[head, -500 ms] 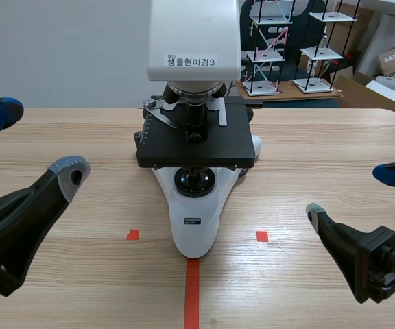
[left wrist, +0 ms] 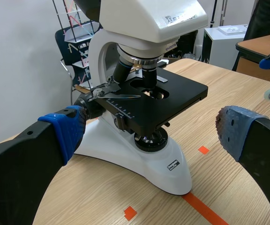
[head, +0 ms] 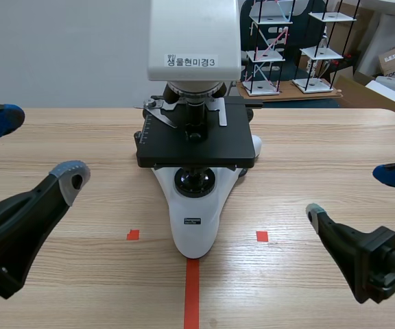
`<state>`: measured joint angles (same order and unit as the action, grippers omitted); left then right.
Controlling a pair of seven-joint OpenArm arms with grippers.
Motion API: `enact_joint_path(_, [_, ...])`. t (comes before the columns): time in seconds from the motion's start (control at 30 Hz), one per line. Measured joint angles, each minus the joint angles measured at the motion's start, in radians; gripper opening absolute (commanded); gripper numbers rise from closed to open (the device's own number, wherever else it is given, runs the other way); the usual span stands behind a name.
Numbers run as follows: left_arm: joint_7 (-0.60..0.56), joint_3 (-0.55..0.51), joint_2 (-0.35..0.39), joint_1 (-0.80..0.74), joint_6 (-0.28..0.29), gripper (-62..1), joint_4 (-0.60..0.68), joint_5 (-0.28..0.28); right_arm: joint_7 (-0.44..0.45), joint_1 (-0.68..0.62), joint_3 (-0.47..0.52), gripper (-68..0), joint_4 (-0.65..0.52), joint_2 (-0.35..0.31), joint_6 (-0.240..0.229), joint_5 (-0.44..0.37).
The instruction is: Point at the eyepiece
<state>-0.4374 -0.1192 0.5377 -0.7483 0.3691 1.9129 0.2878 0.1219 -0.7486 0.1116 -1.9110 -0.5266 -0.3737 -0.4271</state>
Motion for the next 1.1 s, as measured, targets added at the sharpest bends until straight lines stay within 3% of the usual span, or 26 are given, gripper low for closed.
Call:
enact_joint_path(0.3, [0.000, 0.000, 0.000, 0.000, 0.000, -2.8, 0.000, 0.000, 0.000, 0.000, 0.000, -3.2, 0.000, 0.000, 0.000, 0.000])
enact_joint_path(0.4, [0.000, 0.000, 0.000, 0.000, 0.000, -2.8, 0.000, 0.000, 0.000, 0.000, 0.000, -13.0, 0.000, 0.000, 0.000, 0.000])
enact_joint_path(0.53, [0.000, 0.000, 0.000, 0.000, 0.000, -2.8, 0.000, 0.000, 0.017, 0.000, 0.000, -32.2, 0.000, -0.012, 0.000, 0.000])
enact_joint_path(0.77, [0.000, 0.000, 0.000, 0.000, 0.000, -2.8, 0.000, -0.003, 0.078, 0.000, 0.016, -59.6, 0.000, -0.149, -0.001, -0.018])
enact_joint_path(0.87, [0.001, 0.000, 0.000, 0.000, 0.000, -2.8, 0.000, -0.003, 0.117, 0.000, 0.071, -65.6, 0.000, -0.220, -0.001, -0.071])
enact_joint_path(0.97, [0.001, 0.000, 0.000, 0.000, 0.000, -2.8, 0.000, -0.003, 0.125, 0.008, 0.150, -66.0, 0.000, -0.284, -0.030, -0.142])
enact_joint_path(1.1, [0.001, 0.000, 0.000, 0.000, 0.000, -2.8, 0.000, -0.003, 0.124, 0.102, 0.202, -66.0, 0.000, -0.344, -0.029, -0.189])
